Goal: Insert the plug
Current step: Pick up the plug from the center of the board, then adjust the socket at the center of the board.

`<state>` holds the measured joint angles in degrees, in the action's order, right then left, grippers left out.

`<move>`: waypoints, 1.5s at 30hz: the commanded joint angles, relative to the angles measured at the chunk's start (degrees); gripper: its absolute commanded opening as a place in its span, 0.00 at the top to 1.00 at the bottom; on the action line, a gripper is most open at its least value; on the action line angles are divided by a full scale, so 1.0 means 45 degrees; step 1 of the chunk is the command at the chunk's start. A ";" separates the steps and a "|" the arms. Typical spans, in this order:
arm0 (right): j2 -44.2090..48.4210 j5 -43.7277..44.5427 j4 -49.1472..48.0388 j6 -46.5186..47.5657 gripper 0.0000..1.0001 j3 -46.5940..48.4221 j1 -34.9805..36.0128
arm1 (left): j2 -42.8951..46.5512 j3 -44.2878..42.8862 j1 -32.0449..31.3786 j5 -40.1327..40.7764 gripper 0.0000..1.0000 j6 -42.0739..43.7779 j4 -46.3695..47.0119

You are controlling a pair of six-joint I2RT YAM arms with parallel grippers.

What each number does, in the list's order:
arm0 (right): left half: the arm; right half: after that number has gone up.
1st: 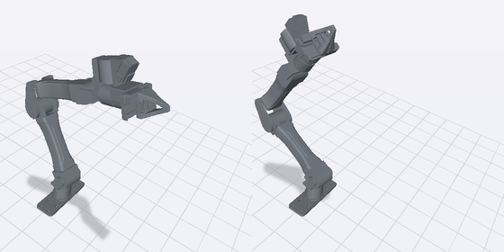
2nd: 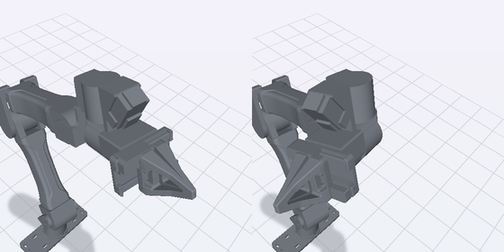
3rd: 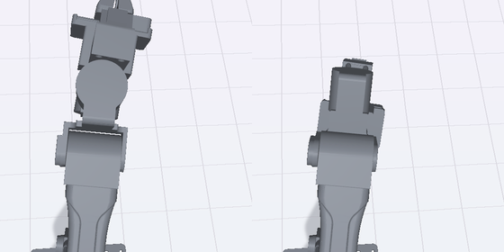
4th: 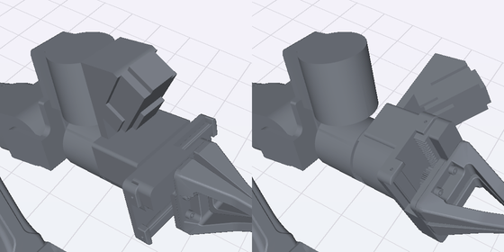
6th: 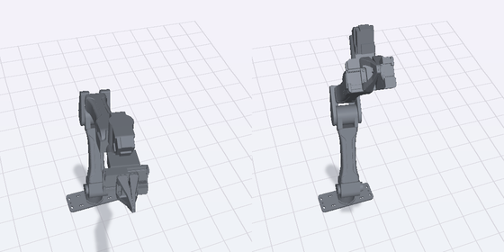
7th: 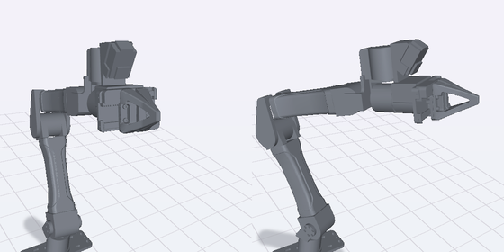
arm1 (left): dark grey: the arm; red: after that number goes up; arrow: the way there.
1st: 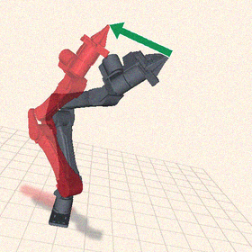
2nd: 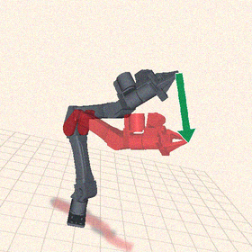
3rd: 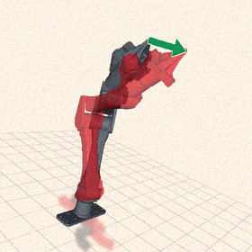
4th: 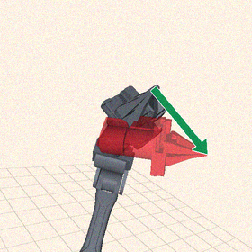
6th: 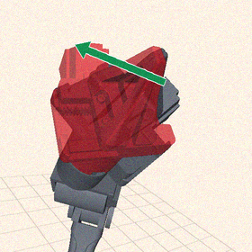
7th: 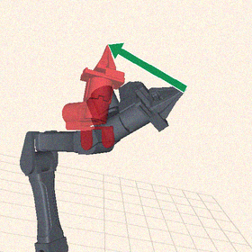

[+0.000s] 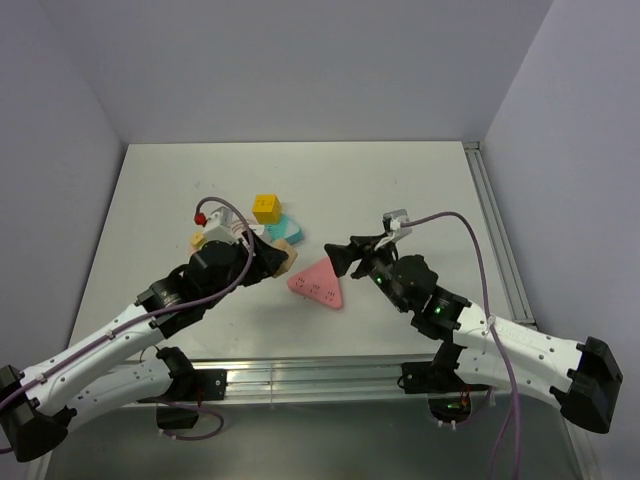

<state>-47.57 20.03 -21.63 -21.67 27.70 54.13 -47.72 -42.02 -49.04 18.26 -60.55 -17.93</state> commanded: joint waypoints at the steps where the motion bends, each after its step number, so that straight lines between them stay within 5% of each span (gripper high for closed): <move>1: -0.0228 0.0415 0.3101 -0.1217 0.22 0.1299 -0.0503 | -0.0156 -0.0428 0.0038 -0.1302 1.00 0.3102 0.0000; 8: -0.2219 -0.4155 0.6972 -0.1786 0.27 0.2457 -0.2497 | 0.0290 0.0606 0.0018 -0.2672 0.98 0.4921 0.1328; 16: -0.2983 -0.6051 0.6273 -0.2410 0.45 0.0798 -0.2478 | 0.1971 0.2383 0.0018 -0.3939 0.97 0.6775 0.3378; 26: -0.4290 -0.4473 0.5588 -0.3211 0.57 -0.0082 -0.2010 | 0.2031 0.2346 0.0018 -0.4253 0.99 0.8592 0.2774; 37: -0.6361 -0.4313 0.4339 -0.3602 0.63 0.1050 -0.0313 | 0.1836 0.2677 0.0018 -0.7163 1.00 1.0780 0.3516; 45: -0.4783 -0.3203 0.4747 -0.3388 0.65 0.0758 -0.0173 | 0.1174 0.2738 0.0018 -0.6422 1.00 1.1288 0.3381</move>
<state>-73.60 1.61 0.43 -37.63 30.72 53.39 -40.88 -27.88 -49.04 -11.27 -12.14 -5.50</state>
